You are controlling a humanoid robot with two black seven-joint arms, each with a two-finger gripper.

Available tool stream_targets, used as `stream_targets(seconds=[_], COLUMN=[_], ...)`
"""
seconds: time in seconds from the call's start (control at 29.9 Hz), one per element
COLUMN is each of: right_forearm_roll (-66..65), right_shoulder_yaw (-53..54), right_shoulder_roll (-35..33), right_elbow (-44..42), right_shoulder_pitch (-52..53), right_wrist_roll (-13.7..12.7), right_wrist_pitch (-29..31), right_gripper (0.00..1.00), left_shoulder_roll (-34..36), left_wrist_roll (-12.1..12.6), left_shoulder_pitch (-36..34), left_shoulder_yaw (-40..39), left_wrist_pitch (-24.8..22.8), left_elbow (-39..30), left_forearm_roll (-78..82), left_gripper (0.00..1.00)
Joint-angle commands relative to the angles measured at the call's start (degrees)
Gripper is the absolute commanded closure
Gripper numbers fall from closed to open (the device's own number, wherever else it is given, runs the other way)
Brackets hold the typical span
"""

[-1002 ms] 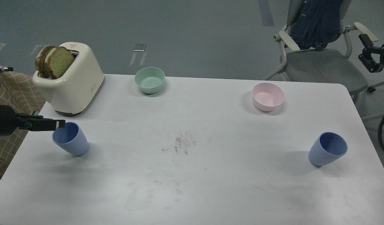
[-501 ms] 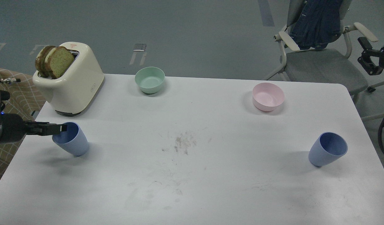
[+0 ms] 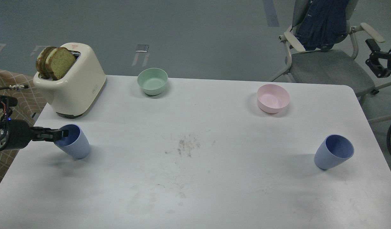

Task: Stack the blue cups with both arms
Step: 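Close the left gripper around the blue cup nearest the left arm, then lift the blue cup with the left gripper and carry it toward the table center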

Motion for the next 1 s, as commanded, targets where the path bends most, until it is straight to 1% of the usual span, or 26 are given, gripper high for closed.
stream_targets(seconds=[0.0, 0.17, 0.23, 0.27, 0.3, 0.33, 0.37, 0.43, 0.5, 0.53, 0.57, 0.6, 0.63, 0.77, 0.84, 0.9, 0.94, 0.97], right_forearm_roll=[0.0, 0.0, 0.0, 0.0, 0.0, 0.0, 0.0, 0.0, 0.0, 0.0, 0.0, -0.1, -0.3, -0.8, -0.9, -1.0, -1.3, -1.4], right_shoulder_yaw=[0.1, 0.3, 0.5, 0.5, 0.6, 0.7, 0.7, 0.6, 0.6, 0.5, 0.5, 0.5, 0.4, -0.2, -0.4, -0.5, -1.2, -1.8], right_shoulder_roll=[0.0, 0.0, -0.1, -0.1, -0.3, -0.7, -0.9, -1.5, -1.5, -1.4, -1.4, -1.4, -1.4, -1.4, -1.1, -1.0, -0.9, -1.0], right_elbow=[0.2, 0.3, 0.3, 0.3, 0.3, 0.3, 0.4, 0.9, 1.1, 1.1, 1.1, 1.0, 0.9, 0.7, 0.4, 0.2, 0.2, 0.2], right_shoulder_pitch=[-0.1, -0.1, 0.0, 0.0, 0.2, 0.6, 0.9, 2.6, 3.6, 4.6, 5.1, 6.1, 7.2, 10.5, 12.4, 13.4, 14.4, 14.9], right_wrist_roll=[0.0, 0.0, 0.0, 0.0, 0.0, 0.0, 0.0, 0.0, 0.0, 0.0, -0.1, -0.1, -0.1, -0.4, -0.9, -1.0, -1.0, -1.0], right_wrist_pitch=[0.0, 0.0, 0.0, 0.0, 0.0, 0.0, 0.0, 0.0, 0.0, 0.0, 0.0, 0.0, 0.0, 0.0, 0.0, 0.0, 0.0, 0.0], right_gripper=[0.0, 0.0, 0.0, 0.0, 0.0, 0.0, 0.0, 0.0, 0.0, 0.0, 0.0, 0.0, 0.0, 0.0, 0.0, 0.0, 0.0, 0.0], left_shoulder_roll=[0.0, 0.0, 1.0, 1.0, 1.7, 3.1, 3.7, 4.0, 3.9, 2.4, 0.7, -3.7, -8.1, -16.9, -25.6, -29.8, -33.4, -34.9], left_wrist_roll=[0.0, 0.0, 0.0, 0.0, 0.0, 0.0, 0.0, 0.0, 0.0, 0.0, 0.0, 0.0, 0.0, 0.0, 0.0, 0.0, 0.0, 0.0], left_shoulder_pitch=[0.0, -0.1, -0.9, -0.9, -1.9, -4.3, -6.1, -13.1, -16.1, -19.1, -20.8, -24.0, -25.9, -28.3, -29.1, -29.2, -29.2, -29.3], left_shoulder_yaw=[0.4, 0.4, 0.0, 0.0, -0.6, -0.6, -0.5, -0.3, -0.3, -0.3, -0.3, -0.3, -0.3, 0.3, 0.8, 1.5, 2.5, 3.1], left_wrist_pitch=[2.4, 4.5, 4.7, 4.7, 4.6, 4.6, 4.6, 3.6, 2.4, -0.2, -1.7, -4.6, -6.6, -6.6, -6.6, -6.6, -6.6, -6.6], left_elbow=[-0.1, -0.8, -3.6, -3.6, -6.8, -9.8, -11.3, -16.5, -18.5, -20.0, -20.8, -21.7, -21.9, -21.1, -18.3, -16.4, -14.7, -13.5], left_forearm_roll=[0.2, 0.3, 0.4, 0.4, 0.5, 0.5, 0.6, 1.9, 3.1, 4.7, 5.5, 6.9, 7.7, 9.1, 11.9, 13.4, 14.9, 15.7], left_gripper=[1.0, 1.0, 1.0, 1.0, 1.0, 1.0, 1.0, 1.0, 1.0, 1.0, 1.0, 1.0, 1.0, 1.0, 1.0, 1.0, 1.0, 1.0])
